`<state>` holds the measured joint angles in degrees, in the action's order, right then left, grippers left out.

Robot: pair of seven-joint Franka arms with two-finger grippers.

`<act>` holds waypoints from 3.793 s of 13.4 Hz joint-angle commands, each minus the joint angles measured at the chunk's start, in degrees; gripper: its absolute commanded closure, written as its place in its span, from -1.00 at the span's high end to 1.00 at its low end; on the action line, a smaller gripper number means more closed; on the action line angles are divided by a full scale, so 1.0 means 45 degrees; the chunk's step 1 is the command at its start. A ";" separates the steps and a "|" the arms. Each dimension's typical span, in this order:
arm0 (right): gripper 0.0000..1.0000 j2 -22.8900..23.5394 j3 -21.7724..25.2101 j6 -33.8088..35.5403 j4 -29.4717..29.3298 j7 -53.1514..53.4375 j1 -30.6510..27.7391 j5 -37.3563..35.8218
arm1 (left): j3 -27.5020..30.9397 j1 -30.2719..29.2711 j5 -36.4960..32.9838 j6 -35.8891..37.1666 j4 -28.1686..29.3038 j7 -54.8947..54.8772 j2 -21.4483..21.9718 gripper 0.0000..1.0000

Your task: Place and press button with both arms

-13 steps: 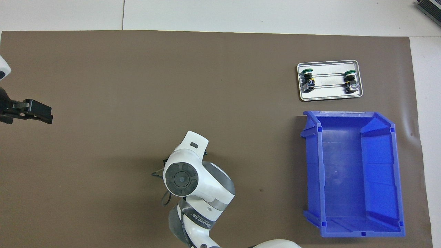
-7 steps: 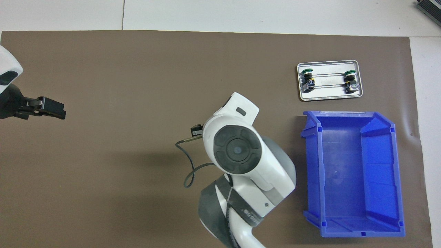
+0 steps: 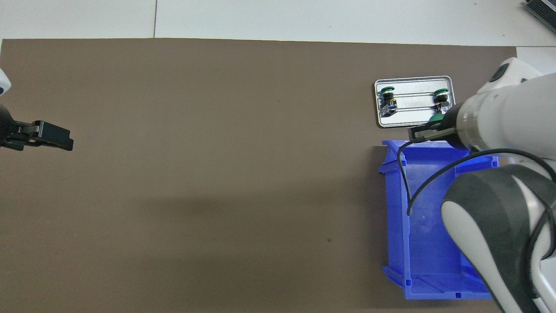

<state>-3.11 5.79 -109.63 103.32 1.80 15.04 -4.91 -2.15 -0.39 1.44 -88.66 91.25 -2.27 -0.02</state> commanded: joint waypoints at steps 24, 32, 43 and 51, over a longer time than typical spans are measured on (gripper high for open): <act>1.00 0.0555 -0.0251 -0.8900 0.8624 -0.0010 -0.2503 0.1462 | 0.0106 -0.0129 -0.0007 0.0602 -0.0220 0.0075 0.0103 1.00; 1.00 -0.0461 -0.0251 -0.2658 0.3808 0.0009 -0.2502 0.1403 | 0.0106 -0.0129 -0.0007 0.0602 -0.0220 0.0075 0.0103 1.00; 1.00 0.0614 -0.0232 0.4323 -0.2648 -0.0108 -0.3226 0.0993 | 0.0106 -0.0129 -0.0007 0.0602 -0.0220 0.0075 0.0103 1.00; 1.00 0.0555 -0.0329 0.4127 -0.2471 -0.0420 -0.3244 0.0954 | 0.0106 -0.0129 -0.0007 0.0602 -0.0220 0.0075 0.0103 1.00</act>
<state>-0.35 4.89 -90.94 92.16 0.78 1.15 0.28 -1.47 -0.61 1.44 -86.40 89.54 -2.29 -0.20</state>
